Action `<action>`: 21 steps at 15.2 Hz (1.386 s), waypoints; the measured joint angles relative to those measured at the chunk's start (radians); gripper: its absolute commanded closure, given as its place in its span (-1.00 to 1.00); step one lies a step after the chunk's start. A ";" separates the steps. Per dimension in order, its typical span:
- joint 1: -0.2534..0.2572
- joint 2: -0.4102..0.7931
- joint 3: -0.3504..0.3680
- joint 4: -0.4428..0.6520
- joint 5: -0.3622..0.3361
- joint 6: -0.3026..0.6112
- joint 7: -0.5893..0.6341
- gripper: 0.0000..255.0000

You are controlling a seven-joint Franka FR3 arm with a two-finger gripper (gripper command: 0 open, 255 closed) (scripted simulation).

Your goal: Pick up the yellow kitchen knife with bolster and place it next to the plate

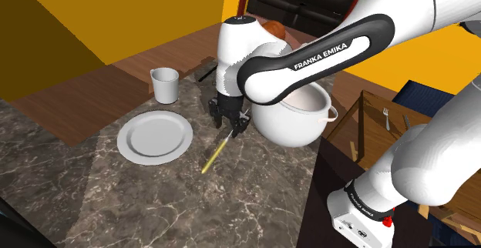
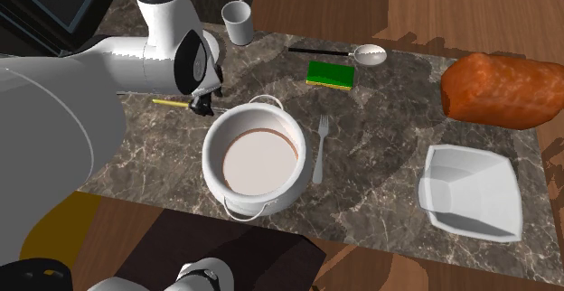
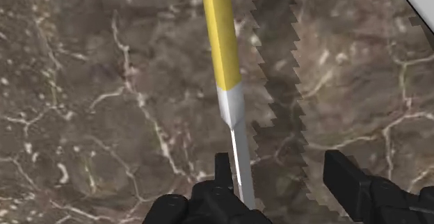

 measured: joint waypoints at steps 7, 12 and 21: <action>0.000 0.000 0.000 0.000 0.000 0.000 0.000 1.00; 0.000 -0.019 0.001 0.012 0.011 -0.029 -0.006 1.00; -0.002 -0.074 -0.002 0.053 0.038 -0.120 -0.028 -1.00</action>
